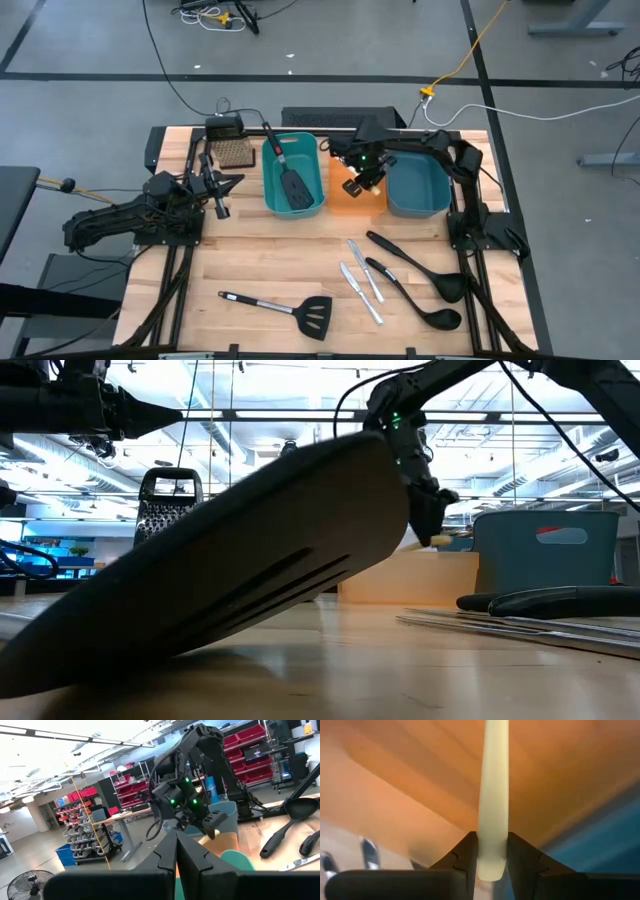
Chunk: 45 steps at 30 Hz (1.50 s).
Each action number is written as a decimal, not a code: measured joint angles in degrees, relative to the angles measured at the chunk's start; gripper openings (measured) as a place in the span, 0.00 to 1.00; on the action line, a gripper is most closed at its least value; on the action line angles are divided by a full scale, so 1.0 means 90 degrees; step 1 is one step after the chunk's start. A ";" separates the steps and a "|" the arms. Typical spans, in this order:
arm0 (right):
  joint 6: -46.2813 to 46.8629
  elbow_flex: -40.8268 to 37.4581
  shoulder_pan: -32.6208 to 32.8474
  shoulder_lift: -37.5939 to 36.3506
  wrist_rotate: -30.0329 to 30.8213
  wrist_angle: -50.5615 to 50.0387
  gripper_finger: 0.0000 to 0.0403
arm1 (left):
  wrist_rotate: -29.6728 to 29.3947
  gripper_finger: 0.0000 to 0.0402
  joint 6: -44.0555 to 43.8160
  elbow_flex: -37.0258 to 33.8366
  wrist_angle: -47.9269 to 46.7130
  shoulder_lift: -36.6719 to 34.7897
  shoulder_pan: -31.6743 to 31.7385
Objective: Pick & Place Kitchen Items
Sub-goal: Put the yellow knife into the orange container, then put the bottom ladle into the blue container
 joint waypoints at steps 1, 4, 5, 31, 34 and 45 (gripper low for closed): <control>0.0033 -0.0067 0.0000 0.0000 -0.0049 0.0188 0.21 | 0.0001 0.03 0.0000 0.0000 -0.0002 0.0000 0.0001; 0.0051 -0.0185 -0.0015 -0.0005 -0.0039 0.0572 0.21 | 0.0000 0.03 0.0000 0.0000 0.0000 0.0000 -0.0001; 0.0088 -0.0237 -0.0021 -0.0007 -0.0043 0.0676 0.21 | 0.0000 0.03 0.0000 0.0000 0.0000 0.0000 0.0001; 0.0799 -0.2028 -0.0055 -0.0036 -0.0216 0.2418 0.24 | 0.0000 0.03 0.0117 0.0000 0.0017 0.0000 -0.0001; 0.0642 -0.1981 -0.0053 -0.0026 -0.0187 0.2397 0.30 | 0.0002 0.03 0.0117 0.0000 0.0017 0.0000 0.0001; 0.0135 -0.1003 -0.0056 -0.0631 0.0030 0.1724 0.45 | 0.0002 0.03 0.0117 0.0000 0.0013 0.0000 0.0000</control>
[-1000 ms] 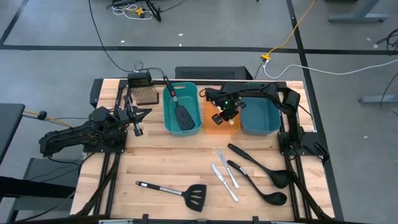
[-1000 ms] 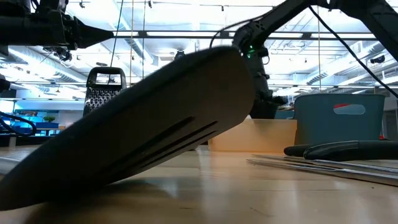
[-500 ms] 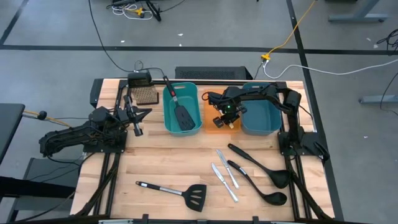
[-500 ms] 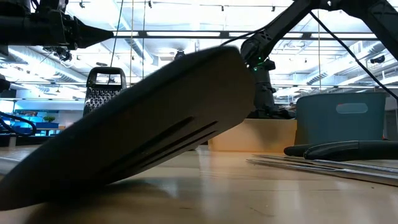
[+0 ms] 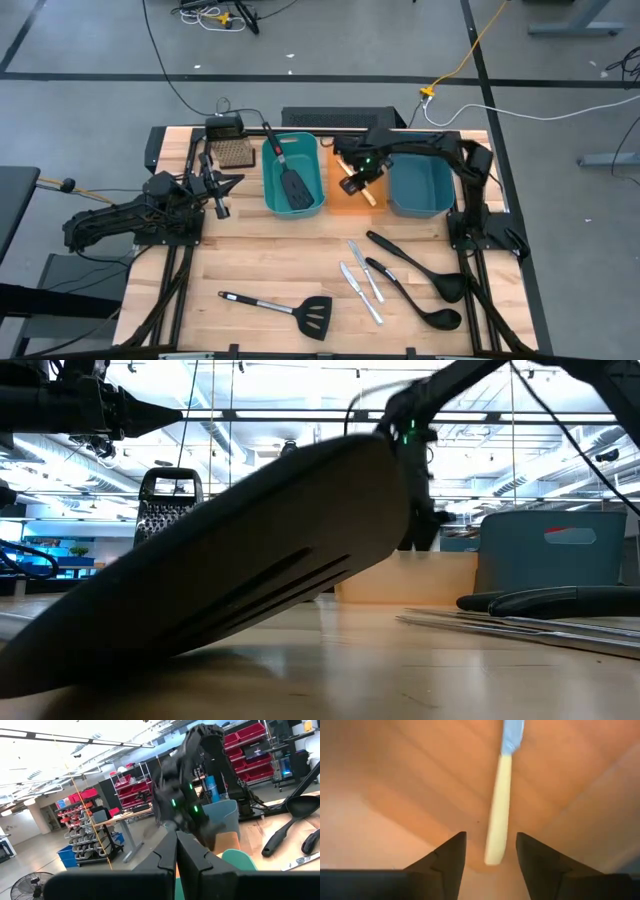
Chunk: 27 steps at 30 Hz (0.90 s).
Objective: Pick & Place Kitchen Items
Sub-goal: Put the bottom ladle into the blue container
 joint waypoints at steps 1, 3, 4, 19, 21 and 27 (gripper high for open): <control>-0.0076 0.0167 0.0005 -0.0166 0.0083 -0.0126 0.45 | -0.0002 0.03 0.0000 0.0000 -0.0001 0.0000 -0.0002; -0.0363 0.0442 0.0074 -0.0558 0.0445 -0.0192 0.44 | 0.0000 0.03 0.0000 0.0000 -0.0001 0.0000 0.0001; -0.0525 0.0529 0.0125 -0.0786 0.0679 -0.0126 0.43 | -0.0001 0.03 0.0000 0.0000 -0.0001 0.0000 -0.0001; -0.3565 -0.0912 0.0772 -0.5713 0.0885 0.3622 0.02 | -0.0002 0.03 0.0000 0.0000 -0.0006 0.0000 0.0001; -0.3610 -0.1529 0.0770 -0.6368 0.0885 0.4092 0.03 | -0.0002 0.03 0.0000 0.0000 -0.0008 0.0000 0.0000; -0.3784 -0.3690 0.0770 -0.8009 0.0348 0.5688 0.01 | -0.0002 0.03 0.0000 0.0000 -0.0008 0.0000 -0.0002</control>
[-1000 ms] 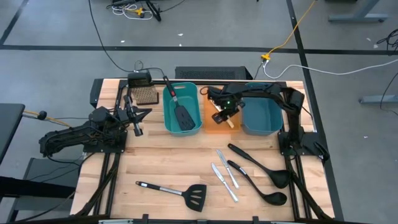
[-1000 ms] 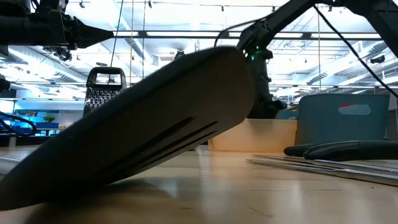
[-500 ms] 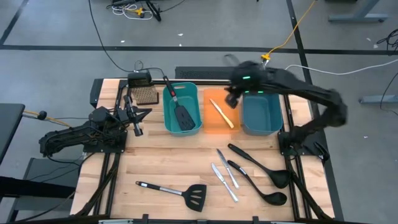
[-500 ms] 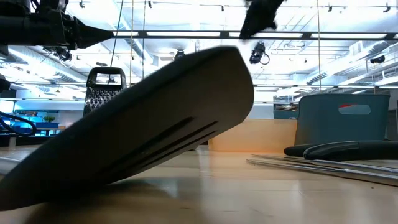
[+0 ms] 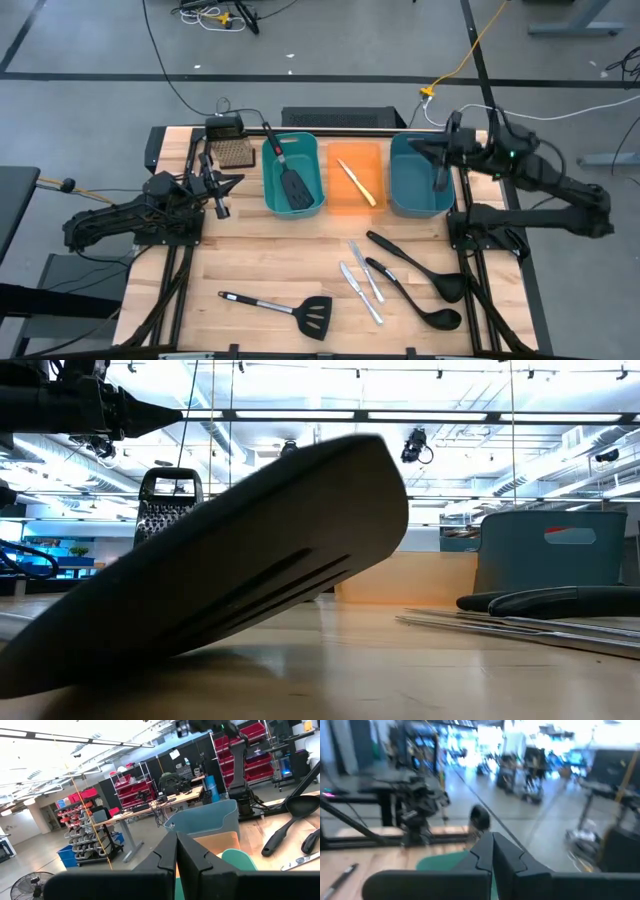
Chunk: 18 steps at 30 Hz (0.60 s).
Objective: Pick & Place Kitchen Items
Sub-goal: Put the bottom ladle into the blue container
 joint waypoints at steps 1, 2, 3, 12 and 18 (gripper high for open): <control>0.0021 -0.0386 0.0001 -0.0249 -0.0132 0.0378 0.02 | 0.0000 0.03 0.0000 0.0000 0.0000 0.0000 0.0000; 0.0077 -0.0786 0.0000 -0.0493 -0.0314 0.0773 0.02 | 0.0000 0.03 0.0000 0.0000 0.0000 0.0000 0.0002; 0.0161 -0.1189 0.0000 -0.0728 -0.0512 0.1218 0.02 | 0.0000 0.03 0.0000 0.0000 0.0000 0.0000 0.0001; 0.0798 -0.4019 0.0042 -0.1756 -0.0671 0.4158 0.01 | 0.0000 0.03 0.0000 0.0002 -0.0060 0.0000 0.0002; 0.0873 -0.4606 0.0039 -0.1988 -0.0328 0.4084 0.00 | -0.0003 0.03 -0.0002 0.0002 -0.0129 0.0002 0.0000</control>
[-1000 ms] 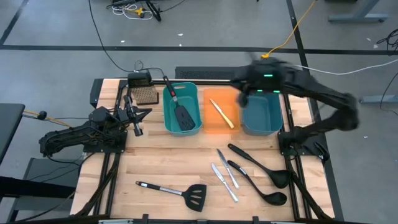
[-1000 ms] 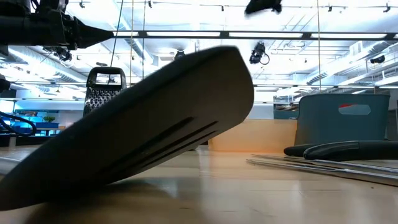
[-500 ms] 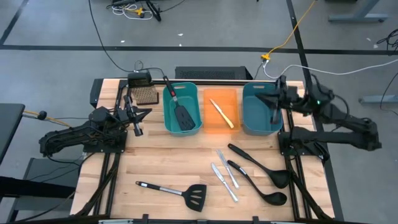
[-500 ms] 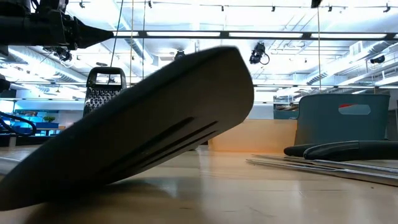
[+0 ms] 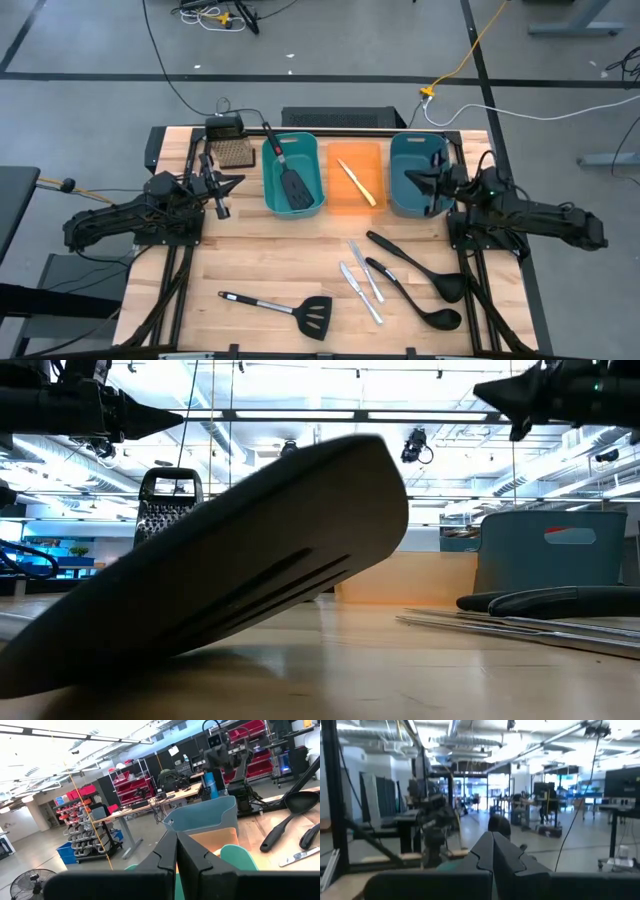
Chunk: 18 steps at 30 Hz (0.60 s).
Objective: Pick & Place Kitchen Items
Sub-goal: Put the bottom ladle into the blue container
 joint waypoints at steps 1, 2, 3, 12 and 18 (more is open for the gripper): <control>0.0000 -0.0032 0.0005 -0.0008 -0.0012 -0.0031 0.00 | -0.0019 0.03 0.0001 0.0000 -0.0001 0.0000 0.0001; 0.0007 -0.0074 0.0009 -0.0013 -0.0022 -0.0030 0.00 | -0.0038 0.03 0.0000 0.0000 -0.0002 0.0000 0.0000; 0.0021 -0.0129 0.0012 -0.0013 -0.0022 -0.0026 0.00 | -0.0041 0.03 0.0000 0.0000 -0.0002 0.0000 0.0000; 0.0027 -0.0524 0.0037 -0.0013 0.0219 0.0313 0.00 | 0.0242 0.03 -0.0003 0.0000 -0.0017 0.0000 0.0001; -0.0007 -0.0966 0.0255 -0.0011 -0.0120 0.0805 0.00 | 0.0729 0.03 -0.0027 0.0000 -0.0037 0.0000 0.0001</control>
